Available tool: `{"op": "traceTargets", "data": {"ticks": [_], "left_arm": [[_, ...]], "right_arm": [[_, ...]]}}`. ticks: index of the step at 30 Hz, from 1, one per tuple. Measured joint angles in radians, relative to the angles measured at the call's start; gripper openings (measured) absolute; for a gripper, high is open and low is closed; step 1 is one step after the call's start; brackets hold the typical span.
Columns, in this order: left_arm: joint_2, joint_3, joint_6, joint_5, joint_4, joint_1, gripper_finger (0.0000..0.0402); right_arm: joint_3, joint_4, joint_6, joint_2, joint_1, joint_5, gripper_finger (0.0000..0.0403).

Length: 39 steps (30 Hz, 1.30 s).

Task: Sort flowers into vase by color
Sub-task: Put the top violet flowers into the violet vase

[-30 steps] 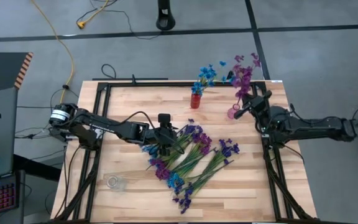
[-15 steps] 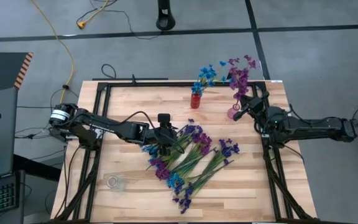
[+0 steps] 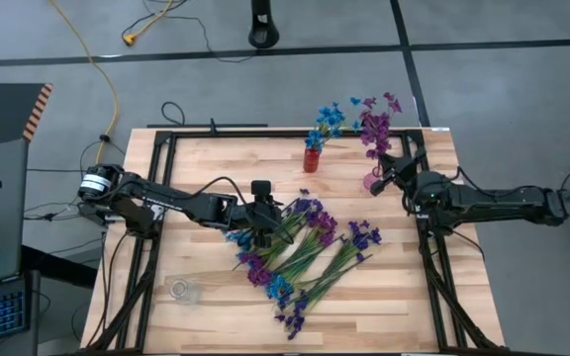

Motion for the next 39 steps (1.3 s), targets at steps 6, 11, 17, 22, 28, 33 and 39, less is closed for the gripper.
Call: {"op": "traceTargets", "data": {"ticks": [6,11,17,22,28,33,39], "left_arm": [[0.000,0.000,0.000,0.000,0.000,0.000,0.0170],[0.000,0.000,0.000,0.000,0.000,0.000,0.0170],[0.000,0.000,0.000,0.000,0.000,0.000,0.0170],[0.000,0.000,0.000,0.000,0.000,0.000,0.0170],[0.000,0.000,0.000,0.000,0.000,0.000,0.0170],[0.000,0.000,0.000,0.000,0.000,0.000,0.0170],[0.000,0.000,0.000,0.000,0.000,0.000,0.0170]], "right_arm": [[0.000,0.000,0.000,0.000,0.000,0.001,0.0047],[0.000,0.000,-0.003,0.000,0.000,0.001,0.0056],[0.000,0.004,-0.003,0.000,0.000,0.002,0.0058],[0.000,0.004,-0.004,0.000,0.000,0.003,0.0058],[0.001,0.004,-0.030,0.000,0.000,0.003,0.0065],[0.001,0.004,-0.030,0.000,0.000,0.003,0.0097],[0.001,-0.024,-0.030,0.000,0.000,0.003,0.0154]]}}
